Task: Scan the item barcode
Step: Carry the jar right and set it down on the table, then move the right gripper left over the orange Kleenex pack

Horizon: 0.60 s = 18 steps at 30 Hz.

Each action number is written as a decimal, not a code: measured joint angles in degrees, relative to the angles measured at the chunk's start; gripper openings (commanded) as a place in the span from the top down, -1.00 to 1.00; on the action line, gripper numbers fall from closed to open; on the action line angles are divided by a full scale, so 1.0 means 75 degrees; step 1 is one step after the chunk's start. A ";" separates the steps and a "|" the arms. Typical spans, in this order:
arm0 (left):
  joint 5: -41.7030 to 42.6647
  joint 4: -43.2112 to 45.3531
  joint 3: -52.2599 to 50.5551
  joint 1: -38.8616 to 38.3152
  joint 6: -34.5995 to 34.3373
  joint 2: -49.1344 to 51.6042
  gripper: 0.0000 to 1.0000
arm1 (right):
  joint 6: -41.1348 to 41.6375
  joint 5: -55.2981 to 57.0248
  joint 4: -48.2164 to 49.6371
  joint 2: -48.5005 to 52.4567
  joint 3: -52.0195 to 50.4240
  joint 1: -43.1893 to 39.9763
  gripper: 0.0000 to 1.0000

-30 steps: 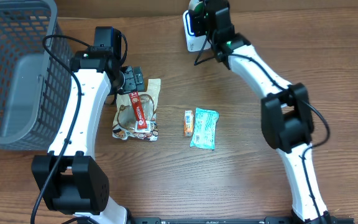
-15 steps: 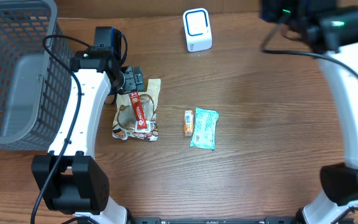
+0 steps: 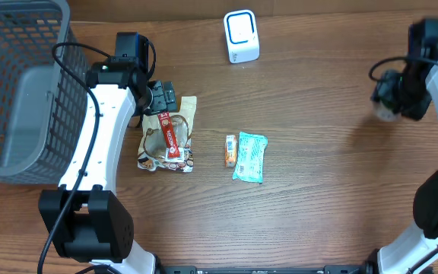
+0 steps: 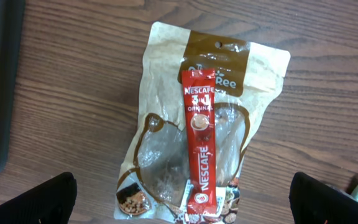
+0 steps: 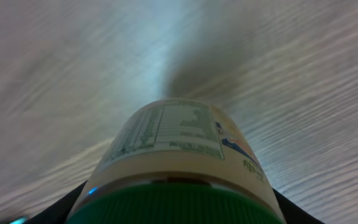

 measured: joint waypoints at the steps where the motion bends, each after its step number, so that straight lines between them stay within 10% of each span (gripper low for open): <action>1: 0.0000 -0.0003 0.0000 0.0000 0.0000 0.0000 -0.99 | 0.0015 -0.0052 0.0221 0.0009 -0.0315 -0.0058 0.79; 12: 0.0000 -0.0003 0.0000 0.0000 0.0000 0.0000 -1.00 | 0.0023 -0.0367 0.2145 0.0012 -0.2771 -0.0111 0.47; 16: 0.0000 0.0000 0.0000 0.0000 0.0000 0.0000 -0.99 | 0.0041 -0.0382 0.2471 0.0012 -0.3171 -0.0111 -0.86; 18: 0.0000 -0.0003 0.0000 0.0000 0.0000 0.0000 -0.99 | 0.0006 -0.0411 0.2518 0.0012 -0.3171 -0.0111 -1.00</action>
